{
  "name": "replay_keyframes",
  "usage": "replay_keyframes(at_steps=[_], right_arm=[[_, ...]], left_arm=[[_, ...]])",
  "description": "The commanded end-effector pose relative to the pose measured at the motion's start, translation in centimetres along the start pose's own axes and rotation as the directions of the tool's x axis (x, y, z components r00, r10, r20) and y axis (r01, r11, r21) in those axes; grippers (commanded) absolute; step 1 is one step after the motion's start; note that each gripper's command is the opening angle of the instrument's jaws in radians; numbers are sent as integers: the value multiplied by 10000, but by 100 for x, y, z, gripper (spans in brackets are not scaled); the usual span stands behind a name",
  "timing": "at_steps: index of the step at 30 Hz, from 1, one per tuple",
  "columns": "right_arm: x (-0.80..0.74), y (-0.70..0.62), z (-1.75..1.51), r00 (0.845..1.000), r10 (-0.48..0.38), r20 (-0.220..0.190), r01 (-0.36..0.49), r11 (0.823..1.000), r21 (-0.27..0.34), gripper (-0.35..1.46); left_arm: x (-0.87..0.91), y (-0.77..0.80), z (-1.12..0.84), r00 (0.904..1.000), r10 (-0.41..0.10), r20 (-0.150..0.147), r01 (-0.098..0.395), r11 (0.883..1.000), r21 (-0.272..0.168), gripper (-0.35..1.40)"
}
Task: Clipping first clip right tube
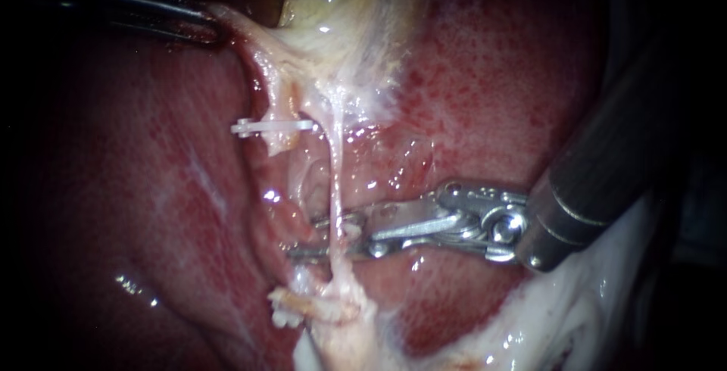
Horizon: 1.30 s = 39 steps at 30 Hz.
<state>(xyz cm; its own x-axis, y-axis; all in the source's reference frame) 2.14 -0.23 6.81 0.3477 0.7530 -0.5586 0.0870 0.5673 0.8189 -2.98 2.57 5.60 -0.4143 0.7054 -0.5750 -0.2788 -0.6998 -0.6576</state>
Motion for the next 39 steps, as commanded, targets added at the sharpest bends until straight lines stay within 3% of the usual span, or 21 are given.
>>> replay_keyframes(at_steps=[1, 5, 17, 29, 39], right_arm=[[0, 1, 0, 10000, -1, -56, 1, 10000, -68, 29], [0, 6, -3, 9986, -45, -523, 29, 9995, -299, 47], [-12, 15, -57, 9989, -16, -462, 12, 9999, -105, 49], [-1, 0, -100, 9989, 271, -377, -261, 9993, 274, 49], [3, -12, -80, 9986, 412, -325, -399, 9984, 401, 49]], left_arm=[[0, 0, 0, 10000, 4, 1, -4, 10000, -4, -35], [0, 0, 0, 10000, 4, 1, -4, 10000, -5, -35], [-1, 0, -2, 10000, 8, 3, -8, 10000, -12, -35], [-1, 0, -2, 10000, 8, 3, -8, 10000, -13, -35], [-1, 0, -2, 10000, 8, 3, -8, 10000, -12, -35]])
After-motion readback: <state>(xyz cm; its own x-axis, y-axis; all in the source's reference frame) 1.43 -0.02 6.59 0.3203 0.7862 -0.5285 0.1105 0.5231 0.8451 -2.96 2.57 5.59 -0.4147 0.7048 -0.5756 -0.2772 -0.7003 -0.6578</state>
